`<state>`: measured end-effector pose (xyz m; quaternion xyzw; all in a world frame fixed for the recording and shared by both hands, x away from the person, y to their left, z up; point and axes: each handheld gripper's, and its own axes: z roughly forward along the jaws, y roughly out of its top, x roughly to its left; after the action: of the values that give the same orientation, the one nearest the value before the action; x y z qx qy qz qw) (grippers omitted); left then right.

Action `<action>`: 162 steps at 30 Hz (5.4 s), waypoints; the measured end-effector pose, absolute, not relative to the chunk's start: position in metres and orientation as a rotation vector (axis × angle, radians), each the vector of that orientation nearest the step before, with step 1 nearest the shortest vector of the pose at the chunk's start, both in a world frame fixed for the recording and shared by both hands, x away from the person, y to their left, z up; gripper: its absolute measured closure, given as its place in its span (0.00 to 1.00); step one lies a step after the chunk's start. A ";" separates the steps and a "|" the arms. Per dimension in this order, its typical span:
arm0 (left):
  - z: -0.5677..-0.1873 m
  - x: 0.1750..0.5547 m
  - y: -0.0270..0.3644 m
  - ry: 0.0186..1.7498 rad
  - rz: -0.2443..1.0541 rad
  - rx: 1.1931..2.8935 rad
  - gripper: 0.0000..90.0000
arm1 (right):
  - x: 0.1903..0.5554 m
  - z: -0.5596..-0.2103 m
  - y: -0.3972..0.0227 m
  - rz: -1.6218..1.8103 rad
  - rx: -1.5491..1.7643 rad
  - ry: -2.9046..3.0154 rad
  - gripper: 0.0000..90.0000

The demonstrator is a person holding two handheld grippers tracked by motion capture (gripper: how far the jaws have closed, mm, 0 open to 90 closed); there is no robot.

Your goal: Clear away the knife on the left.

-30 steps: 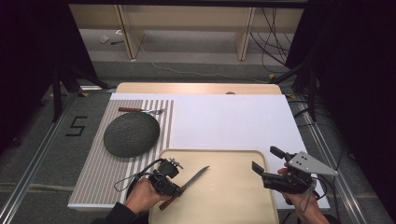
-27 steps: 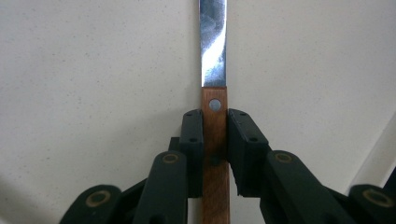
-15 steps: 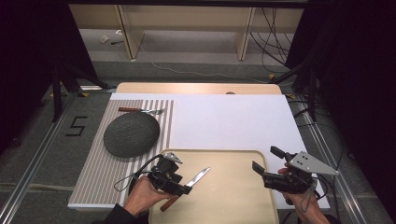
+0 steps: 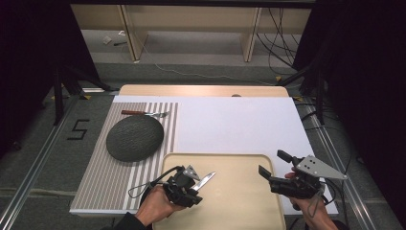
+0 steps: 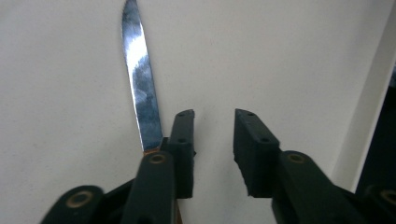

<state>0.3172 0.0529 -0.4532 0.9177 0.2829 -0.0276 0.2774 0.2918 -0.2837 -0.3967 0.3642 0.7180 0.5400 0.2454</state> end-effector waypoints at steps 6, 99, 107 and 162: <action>-0.459 0.318 0.046 0.755 -0.071 2.507 0.98 | 0.292 -0.397 -0.284 1.471 0.993 1.964 0.18; -0.461 0.360 0.113 1.115 0.097 2.519 1.00 | 0.290 -0.396 -0.282 1.475 0.971 1.968 0.19; -0.460 0.361 0.119 1.080 0.093 2.545 1.00 | 0.289 -0.396 -0.282 1.472 0.970 1.971 0.19; -0.407 0.334 0.139 0.716 0.322 1.779 0.19 | 0.289 -0.396 -0.281 1.474 0.962 1.972 0.19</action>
<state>0.3345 0.1387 -0.4073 0.7557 0.3043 0.1368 0.5635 0.2892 -0.2814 -0.3961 0.3528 0.7229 0.5405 0.2467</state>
